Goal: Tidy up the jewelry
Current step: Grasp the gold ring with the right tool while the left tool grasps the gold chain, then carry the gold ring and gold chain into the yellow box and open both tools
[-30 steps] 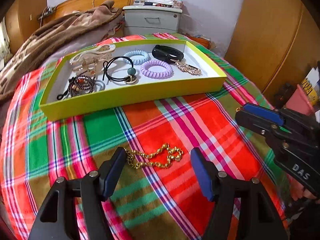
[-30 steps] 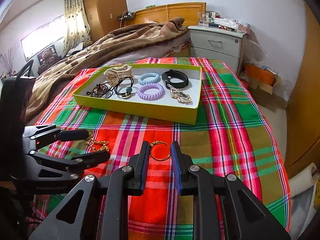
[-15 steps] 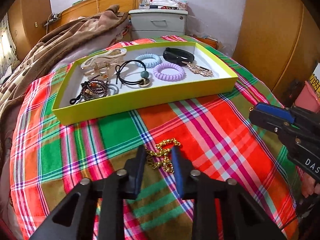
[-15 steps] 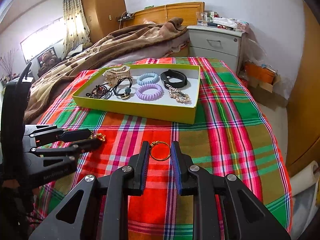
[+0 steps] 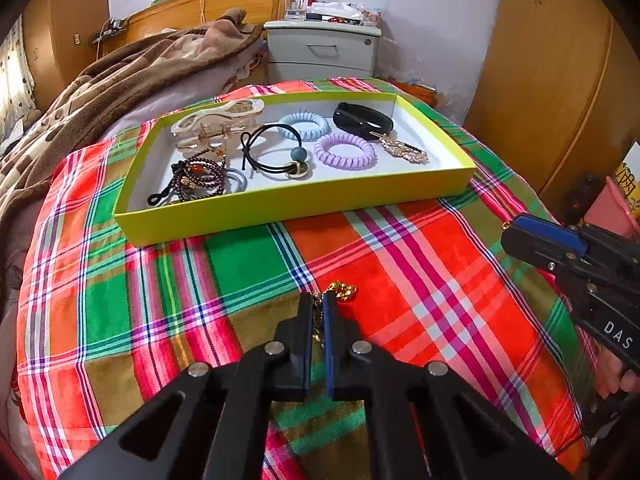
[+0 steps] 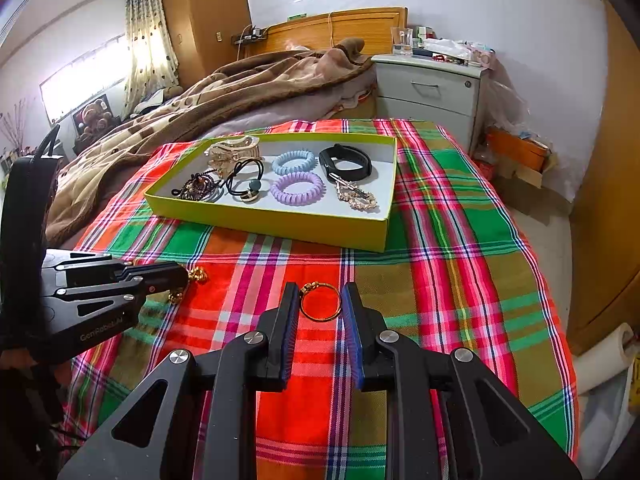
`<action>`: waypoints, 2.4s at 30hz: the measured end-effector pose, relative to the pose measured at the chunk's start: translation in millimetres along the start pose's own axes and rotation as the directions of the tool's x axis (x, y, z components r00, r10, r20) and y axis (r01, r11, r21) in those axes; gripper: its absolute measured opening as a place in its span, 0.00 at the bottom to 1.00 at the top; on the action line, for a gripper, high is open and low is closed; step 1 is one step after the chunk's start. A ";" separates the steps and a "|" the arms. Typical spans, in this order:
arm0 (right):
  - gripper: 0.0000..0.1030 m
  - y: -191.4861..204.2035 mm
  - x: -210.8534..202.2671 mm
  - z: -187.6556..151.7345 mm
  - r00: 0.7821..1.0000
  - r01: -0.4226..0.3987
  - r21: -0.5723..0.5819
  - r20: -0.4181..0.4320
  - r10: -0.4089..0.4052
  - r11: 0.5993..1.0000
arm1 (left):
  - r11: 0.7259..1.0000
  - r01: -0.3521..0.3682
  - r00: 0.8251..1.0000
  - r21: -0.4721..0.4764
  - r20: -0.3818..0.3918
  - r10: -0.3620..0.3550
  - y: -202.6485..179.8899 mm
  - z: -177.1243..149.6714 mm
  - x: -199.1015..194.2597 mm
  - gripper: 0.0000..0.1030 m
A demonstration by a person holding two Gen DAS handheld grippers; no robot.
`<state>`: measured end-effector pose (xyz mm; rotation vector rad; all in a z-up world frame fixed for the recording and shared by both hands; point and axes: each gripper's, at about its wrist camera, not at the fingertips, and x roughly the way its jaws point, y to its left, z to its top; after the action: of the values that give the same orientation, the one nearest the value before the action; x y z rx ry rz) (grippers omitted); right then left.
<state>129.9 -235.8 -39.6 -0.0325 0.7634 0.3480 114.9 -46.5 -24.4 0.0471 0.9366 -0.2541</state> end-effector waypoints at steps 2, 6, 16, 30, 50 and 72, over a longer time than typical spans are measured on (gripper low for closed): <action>0.22 0.3 -0.3 0.7 1.000 0.002 -0.001 -0.001 -0.002 1.000 | 1.000 0.003 1.000 -0.006 0.007 -0.003 1.1 0.5 -2.8 0.05; 0.22 2.7 -3.1 2.1 1.000 0.006 -0.006 0.005 -0.006 1.000 | 1.000 0.008 1.000 -0.015 0.029 -0.008 2.7 3.3 -10.1 0.05; 0.22 7.8 -11.5 10.0 1.000 0.017 -0.017 0.027 -0.016 1.000 | 0.998 0.053 0.995 -0.045 0.088 -0.049 13.7 13.1 -34.9 0.05; 0.22 8.4 -22.6 31.2 0.997 0.027 -0.024 0.076 -0.025 0.999 | 0.995 0.084 0.979 -0.053 0.189 -0.072 33.8 44.1 -73.3 0.05; 0.22 8.2 -20.7 78.0 0.991 0.034 -0.039 0.134 -0.029 0.999 | 0.994 0.108 0.943 -0.029 0.321 -0.093 43.4 105.9 -112.5 0.05; 0.22 -5.8 25.3 88.9 0.998 0.029 -0.041 0.050 -0.026 0.999 | 0.992 0.122 0.949 -0.028 0.295 -0.109 43.6 130.7 -82.3 0.05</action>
<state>208.3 -220.1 7.0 -0.0736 0.7065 0.3375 182.1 -7.8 116.2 -0.0867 0.6494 -0.3382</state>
